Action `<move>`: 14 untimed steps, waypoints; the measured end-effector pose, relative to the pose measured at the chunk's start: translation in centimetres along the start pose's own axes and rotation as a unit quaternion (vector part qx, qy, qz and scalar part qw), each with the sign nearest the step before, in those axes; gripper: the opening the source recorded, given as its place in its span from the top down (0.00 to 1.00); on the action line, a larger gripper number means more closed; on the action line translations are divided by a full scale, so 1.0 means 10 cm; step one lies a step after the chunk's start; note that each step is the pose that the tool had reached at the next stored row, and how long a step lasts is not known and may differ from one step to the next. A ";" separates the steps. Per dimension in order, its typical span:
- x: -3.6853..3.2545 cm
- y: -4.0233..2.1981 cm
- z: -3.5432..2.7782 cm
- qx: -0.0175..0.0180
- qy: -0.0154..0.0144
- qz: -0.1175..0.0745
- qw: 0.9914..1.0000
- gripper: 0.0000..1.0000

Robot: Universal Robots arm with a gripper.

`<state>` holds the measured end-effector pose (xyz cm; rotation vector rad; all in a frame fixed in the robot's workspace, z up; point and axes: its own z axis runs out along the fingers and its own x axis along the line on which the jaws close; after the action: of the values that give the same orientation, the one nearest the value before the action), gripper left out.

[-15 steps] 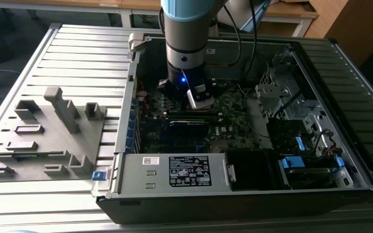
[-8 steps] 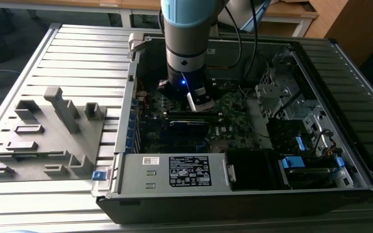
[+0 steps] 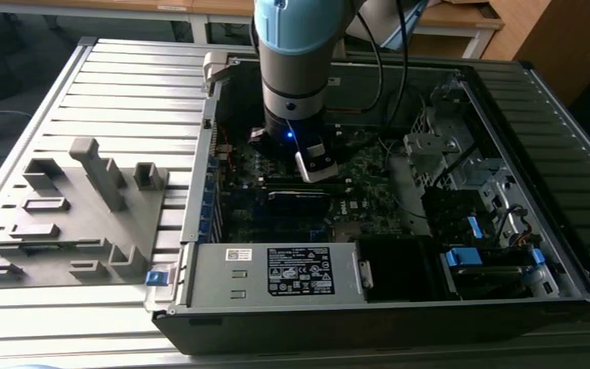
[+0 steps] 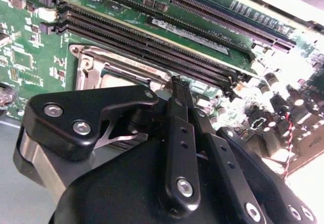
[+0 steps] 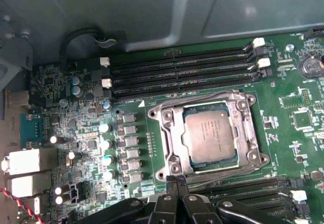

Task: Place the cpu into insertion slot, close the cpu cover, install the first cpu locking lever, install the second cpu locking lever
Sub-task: 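Install the second cpu locking lever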

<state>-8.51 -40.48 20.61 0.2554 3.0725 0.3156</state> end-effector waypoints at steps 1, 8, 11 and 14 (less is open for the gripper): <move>-0.001 -0.006 0.002 -0.001 0.000 0.000 1.000 0.89; 0.011 -0.035 0.028 -0.009 0.002 0.001 1.000 0.89; 0.017 -0.042 0.034 -0.013 0.002 0.001 1.000 0.89; 0.027 -0.050 0.041 -0.016 0.003 0.001 1.000 0.89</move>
<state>-8.83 -40.84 20.09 0.2567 3.0697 0.3654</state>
